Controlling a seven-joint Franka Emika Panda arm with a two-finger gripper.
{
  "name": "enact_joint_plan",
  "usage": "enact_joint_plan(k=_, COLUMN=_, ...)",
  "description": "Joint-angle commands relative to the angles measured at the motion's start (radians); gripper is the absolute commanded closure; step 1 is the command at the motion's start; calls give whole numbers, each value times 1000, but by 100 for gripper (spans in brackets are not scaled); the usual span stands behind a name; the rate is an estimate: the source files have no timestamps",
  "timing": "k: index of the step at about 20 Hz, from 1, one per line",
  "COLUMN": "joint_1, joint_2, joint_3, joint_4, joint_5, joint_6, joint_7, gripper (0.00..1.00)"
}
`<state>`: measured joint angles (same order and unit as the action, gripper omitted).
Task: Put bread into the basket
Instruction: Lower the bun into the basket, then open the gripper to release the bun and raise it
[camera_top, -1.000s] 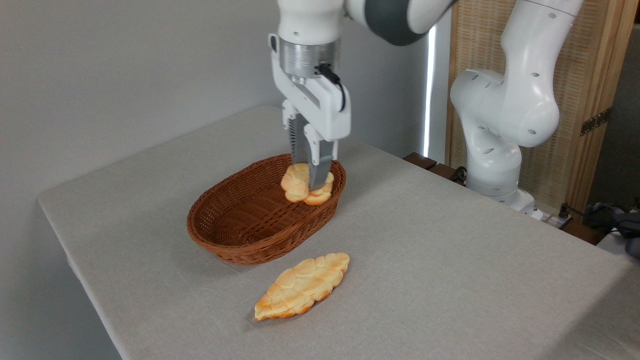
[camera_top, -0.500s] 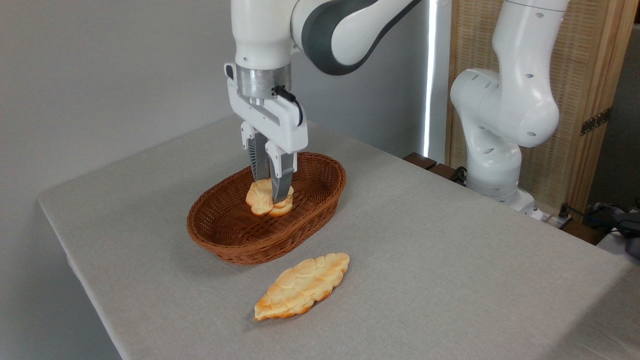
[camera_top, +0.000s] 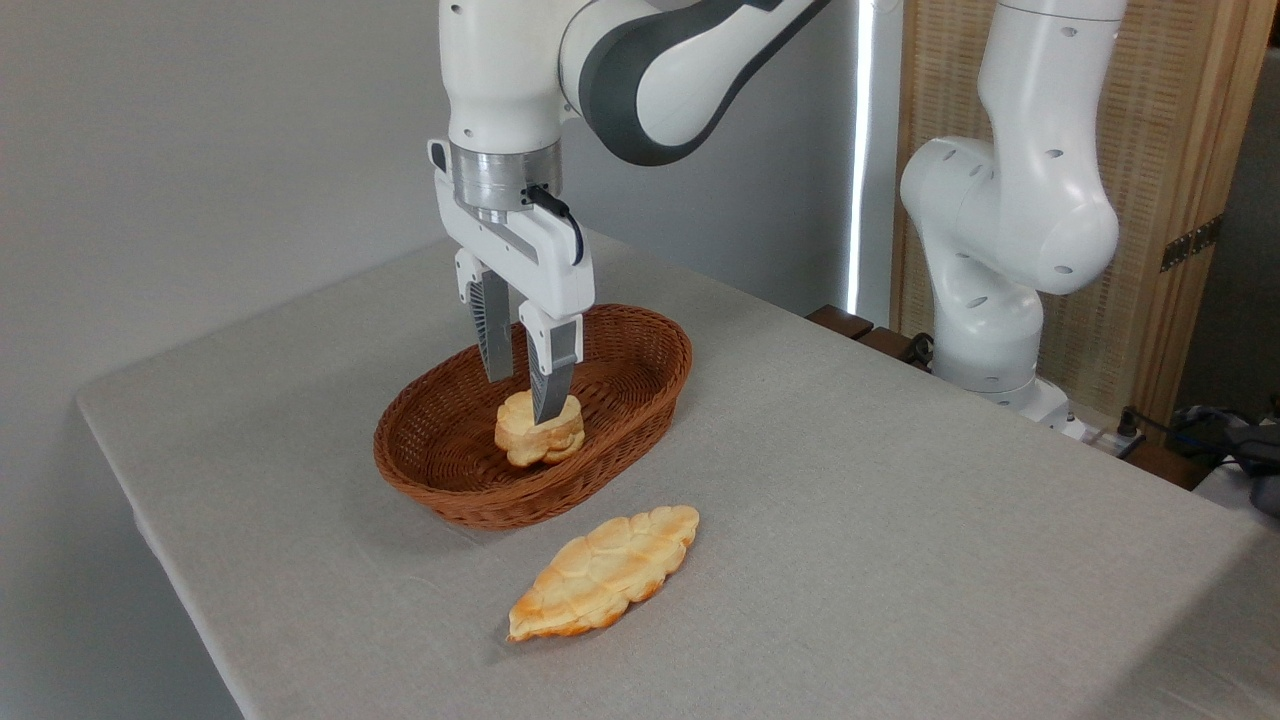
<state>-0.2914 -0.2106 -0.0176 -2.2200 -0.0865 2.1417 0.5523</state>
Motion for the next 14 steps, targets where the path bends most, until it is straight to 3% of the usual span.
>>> enact_joint_plan(k=1, joint_1=6, joint_2=10, joint_3=11, joint_4=29, joint_5=-13, joint_6=0, joint_7=1, gripper=0)
enact_joint_plan(k=4, joint_1=27, joint_2=13, joint_3=24, joint_4=69, joint_5=-6, joint_6=-6, joint_7=3, gripper=0)
enact_joint_plan(k=9, joint_1=150, joint_2=26, joint_3=24, joint_4=109, joint_5=-1, joint_6=-16, joint_7=27, gripper=0)
enact_joint_plan(k=14, joint_1=202, joint_2=160, joint_3=25, joint_4=287, joint_5=-1, joint_6=-88, joint_7=35, gripper=0)
